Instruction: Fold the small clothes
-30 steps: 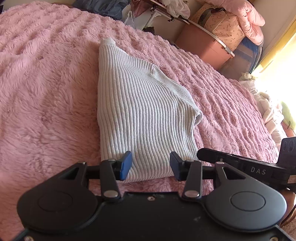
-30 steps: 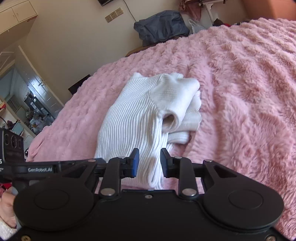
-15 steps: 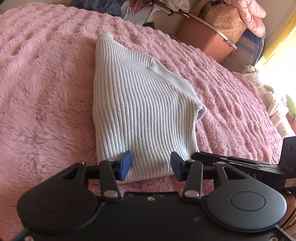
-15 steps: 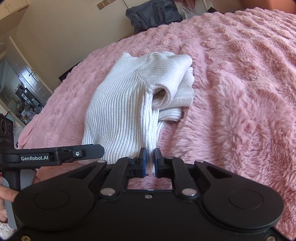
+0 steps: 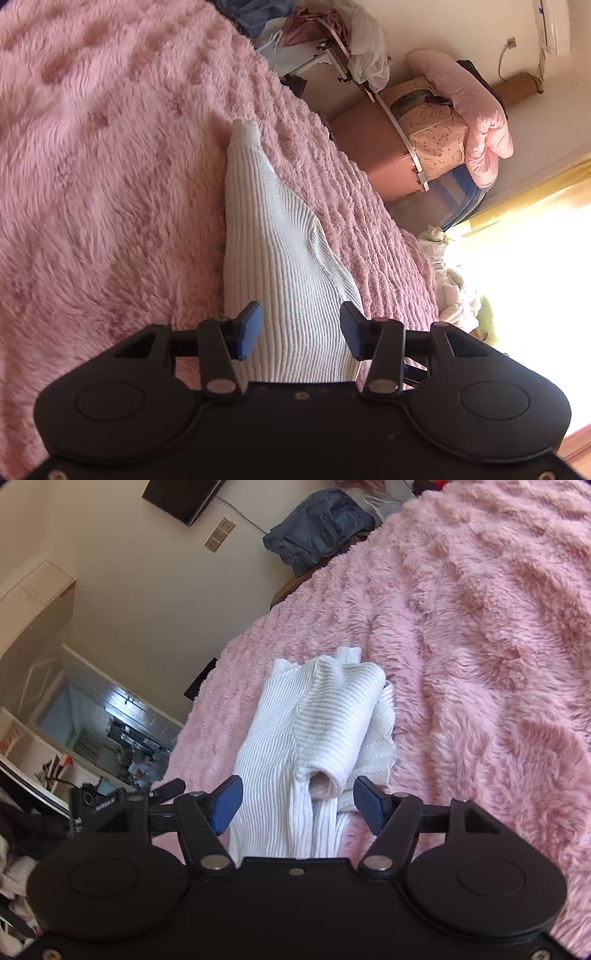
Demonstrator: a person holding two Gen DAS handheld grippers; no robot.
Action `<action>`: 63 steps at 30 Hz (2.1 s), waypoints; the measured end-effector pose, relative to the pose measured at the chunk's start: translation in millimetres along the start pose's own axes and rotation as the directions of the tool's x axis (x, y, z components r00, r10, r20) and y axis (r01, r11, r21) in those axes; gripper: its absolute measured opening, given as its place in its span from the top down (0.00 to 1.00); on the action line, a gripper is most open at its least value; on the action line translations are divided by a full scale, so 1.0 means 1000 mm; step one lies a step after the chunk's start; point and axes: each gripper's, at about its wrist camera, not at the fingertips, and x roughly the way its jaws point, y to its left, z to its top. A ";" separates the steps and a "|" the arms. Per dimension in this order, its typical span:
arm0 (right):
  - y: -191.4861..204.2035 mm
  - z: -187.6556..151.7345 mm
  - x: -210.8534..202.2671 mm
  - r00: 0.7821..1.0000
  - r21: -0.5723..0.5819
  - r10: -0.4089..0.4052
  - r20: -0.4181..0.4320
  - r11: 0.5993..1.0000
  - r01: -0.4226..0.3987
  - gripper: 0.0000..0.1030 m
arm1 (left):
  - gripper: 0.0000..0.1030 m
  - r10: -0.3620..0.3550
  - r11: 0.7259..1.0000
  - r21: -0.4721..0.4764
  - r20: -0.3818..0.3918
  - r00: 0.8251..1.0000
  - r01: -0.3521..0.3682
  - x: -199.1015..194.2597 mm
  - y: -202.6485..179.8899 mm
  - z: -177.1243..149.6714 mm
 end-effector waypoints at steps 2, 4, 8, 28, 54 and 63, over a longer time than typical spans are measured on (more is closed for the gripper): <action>-0.005 0.008 0.007 1.000 0.015 -0.009 -0.003 1.000 0.009 0.34 | 0.53 -0.011 0.999 -0.043 -0.028 1.000 0.010 0.008 0.015 0.009; -0.011 0.017 0.017 0.999 0.021 -0.005 -0.032 1.000 0.006 0.34 | 0.53 -0.017 0.997 -0.072 -0.043 0.999 0.014 0.016 0.026 0.013; -0.029 0.026 0.031 0.998 0.059 -0.014 -0.058 0.998 0.017 0.33 | 0.53 -0.052 0.988 -0.150 -0.064 0.997 0.042 0.032 0.046 0.017; -0.029 0.032 0.108 0.983 0.059 0.043 -0.181 0.998 -0.033 0.25 | 0.46 -0.167 0.982 -0.120 -0.171 0.971 0.148 0.095 0.054 0.033; 0.164 0.007 0.142 0.966 -0.164 0.177 -0.186 0.964 -0.208 0.46 | 0.58 -0.151 0.988 0.028 0.025 0.988 0.151 -0.125 0.024 0.046; 0.142 -0.049 0.196 0.959 -0.134 0.058 -0.277 0.986 -0.098 0.47 | 0.58 -0.088 0.992 -0.094 0.022 0.996 0.089 -0.127 0.124 -0.004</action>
